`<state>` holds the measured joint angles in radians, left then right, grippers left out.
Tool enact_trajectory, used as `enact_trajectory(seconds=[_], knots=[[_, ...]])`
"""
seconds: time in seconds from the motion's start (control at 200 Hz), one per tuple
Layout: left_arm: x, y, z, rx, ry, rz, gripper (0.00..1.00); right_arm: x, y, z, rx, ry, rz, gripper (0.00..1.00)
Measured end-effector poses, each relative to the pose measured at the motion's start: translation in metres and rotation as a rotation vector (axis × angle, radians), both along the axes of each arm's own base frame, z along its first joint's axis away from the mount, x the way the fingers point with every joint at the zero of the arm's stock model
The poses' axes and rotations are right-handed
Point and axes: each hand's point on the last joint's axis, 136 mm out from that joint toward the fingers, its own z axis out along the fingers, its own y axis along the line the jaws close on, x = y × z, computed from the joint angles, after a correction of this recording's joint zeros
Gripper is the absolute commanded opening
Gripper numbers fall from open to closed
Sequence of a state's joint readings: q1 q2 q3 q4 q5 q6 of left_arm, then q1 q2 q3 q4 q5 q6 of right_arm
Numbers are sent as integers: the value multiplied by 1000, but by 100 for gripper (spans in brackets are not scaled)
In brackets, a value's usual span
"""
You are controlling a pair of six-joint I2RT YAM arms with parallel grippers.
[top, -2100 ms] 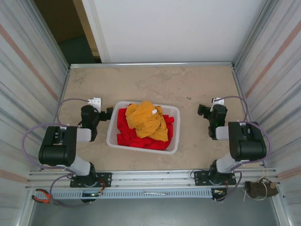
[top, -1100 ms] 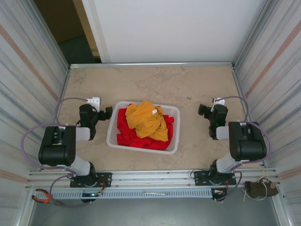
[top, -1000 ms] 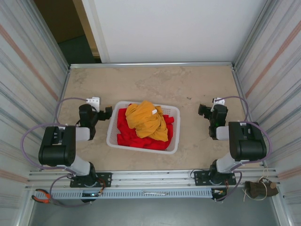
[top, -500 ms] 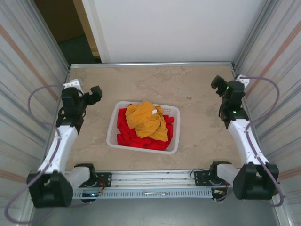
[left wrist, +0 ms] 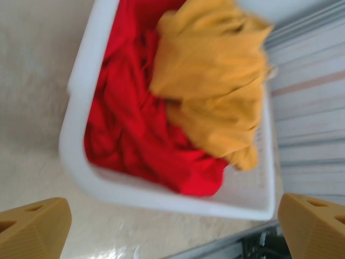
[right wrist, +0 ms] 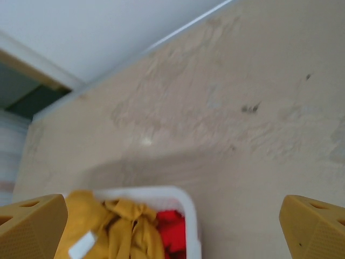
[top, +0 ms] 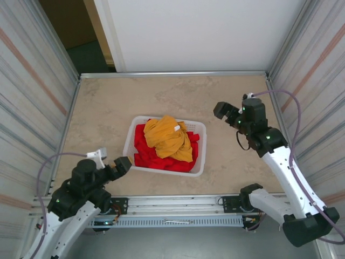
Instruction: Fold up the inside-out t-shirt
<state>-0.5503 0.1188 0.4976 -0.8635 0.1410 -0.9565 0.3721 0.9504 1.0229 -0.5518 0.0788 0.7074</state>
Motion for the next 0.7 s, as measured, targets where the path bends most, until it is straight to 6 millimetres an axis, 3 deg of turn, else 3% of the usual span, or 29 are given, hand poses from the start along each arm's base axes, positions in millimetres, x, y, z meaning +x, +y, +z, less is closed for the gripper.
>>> enact_trajectory(seconds=[0.14, 0.386, 0.576, 0.646, 0.701], knots=[[2, -15, -35, 34, 164, -43, 99, -7, 18, -13, -33, 44, 38, 99], [30, -59, -52, 78, 202, -146, 99, -18, 32, -34, -104, 112, 79, 99], [74, -130, -72, 179, 211, -268, 99, -31, 41, -41, -148, 139, 117, 99], [101, -164, -59, 183, 165, -311, 99, -37, 43, -44, -168, 153, 132, 99], [126, -191, -38, 166, 96, -333, 99, -42, 46, -44, -184, 160, 145, 99]])
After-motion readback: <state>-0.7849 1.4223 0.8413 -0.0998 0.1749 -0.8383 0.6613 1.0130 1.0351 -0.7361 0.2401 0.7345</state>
